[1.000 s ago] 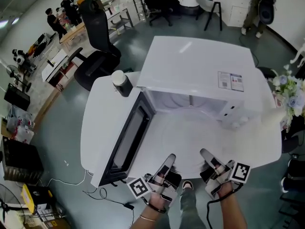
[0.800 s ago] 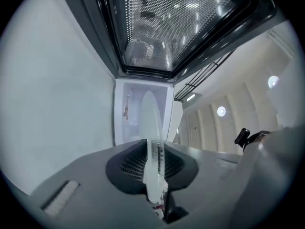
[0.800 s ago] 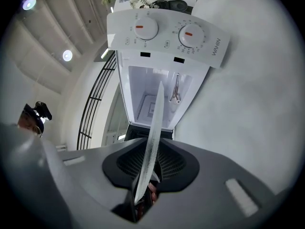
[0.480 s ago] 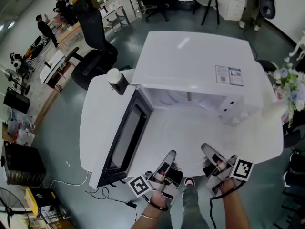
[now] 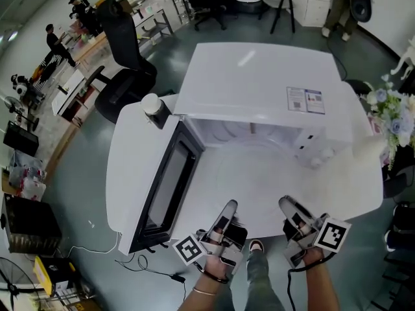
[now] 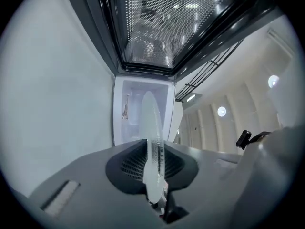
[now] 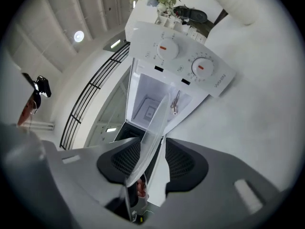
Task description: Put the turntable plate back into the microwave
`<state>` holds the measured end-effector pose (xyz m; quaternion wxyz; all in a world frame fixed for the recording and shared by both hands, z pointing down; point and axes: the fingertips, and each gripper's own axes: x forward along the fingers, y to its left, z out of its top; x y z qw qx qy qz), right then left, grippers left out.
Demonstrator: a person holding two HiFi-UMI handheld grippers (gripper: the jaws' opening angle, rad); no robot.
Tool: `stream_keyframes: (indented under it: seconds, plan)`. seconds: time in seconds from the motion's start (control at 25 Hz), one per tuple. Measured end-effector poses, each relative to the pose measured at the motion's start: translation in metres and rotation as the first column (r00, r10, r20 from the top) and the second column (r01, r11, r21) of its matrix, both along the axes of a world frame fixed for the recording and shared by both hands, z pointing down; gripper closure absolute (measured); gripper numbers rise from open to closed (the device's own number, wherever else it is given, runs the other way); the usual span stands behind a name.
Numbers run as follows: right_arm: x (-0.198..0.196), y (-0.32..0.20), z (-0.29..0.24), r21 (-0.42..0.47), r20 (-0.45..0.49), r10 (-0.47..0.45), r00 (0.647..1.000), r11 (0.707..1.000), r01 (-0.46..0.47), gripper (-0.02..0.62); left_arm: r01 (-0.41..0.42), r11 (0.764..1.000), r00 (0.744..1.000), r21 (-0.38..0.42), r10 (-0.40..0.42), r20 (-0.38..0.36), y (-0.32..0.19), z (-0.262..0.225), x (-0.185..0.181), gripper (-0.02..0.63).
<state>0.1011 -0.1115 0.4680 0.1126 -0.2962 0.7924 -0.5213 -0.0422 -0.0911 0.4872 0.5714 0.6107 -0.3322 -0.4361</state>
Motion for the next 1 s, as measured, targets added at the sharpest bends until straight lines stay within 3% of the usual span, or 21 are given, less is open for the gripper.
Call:
stream_keyframes:
  seconds: [0.16, 0.28, 0.4, 0.6, 0.68, 0.72, 1.0]
  plan:
    - [0.023, 0.004, -0.001, 0.044, -0.122, 0.063, 0.990, 0.997, -0.058, 0.449, 0.014, 1.000, 1.000, 0.001, -0.014, -0.006, -0.001, 0.001, -0.001, 0.571]
    - [0.047, 0.007, 0.006, 0.082, -0.255, 0.156, 0.954, 0.987, -0.139, 0.450, 0.022, 1.000, 1.000, 0.002, -0.022, 0.005, -0.002, 0.001, -0.002, 0.571]
    - [0.061, 0.007, 0.006, 0.171, -0.421, 0.246, 0.873, 0.967, -0.190, 0.453, 0.030, 1.000, 0.999, -0.002, -0.030, 0.017, -0.004, 0.001, -0.002, 0.569]
    - [0.069, 0.008, 0.008, 0.281, -0.607, 0.321, 0.727, 0.942, -0.181, 0.480, 0.041, 0.999, 0.998, -0.005, -0.041, 0.051, -0.009, 0.004, -0.002, 0.569]
    - [0.072, 0.007, 0.009, 0.311, -0.653, 0.348, 0.673, 0.933, -0.181, 0.561, 0.046, 0.999, 0.997, -0.006, -0.046, 0.056, -0.012, 0.006, -0.001, 0.569]
    - [0.072, 0.006, 0.010, 0.318, -0.665, 0.355, 0.657, 0.931, -0.181, 0.572, 0.050, 0.999, 0.997, -0.007, -0.049, 0.055, -0.013, 0.007, -0.001, 0.569]
    - [0.073, -0.001, 0.020, 0.298, -0.701, 0.350, 0.622, 0.935, -0.191, 0.584, 0.061, 0.998, 0.997, -0.014, -0.060, 0.041, -0.023, 0.012, -0.002, 0.568]
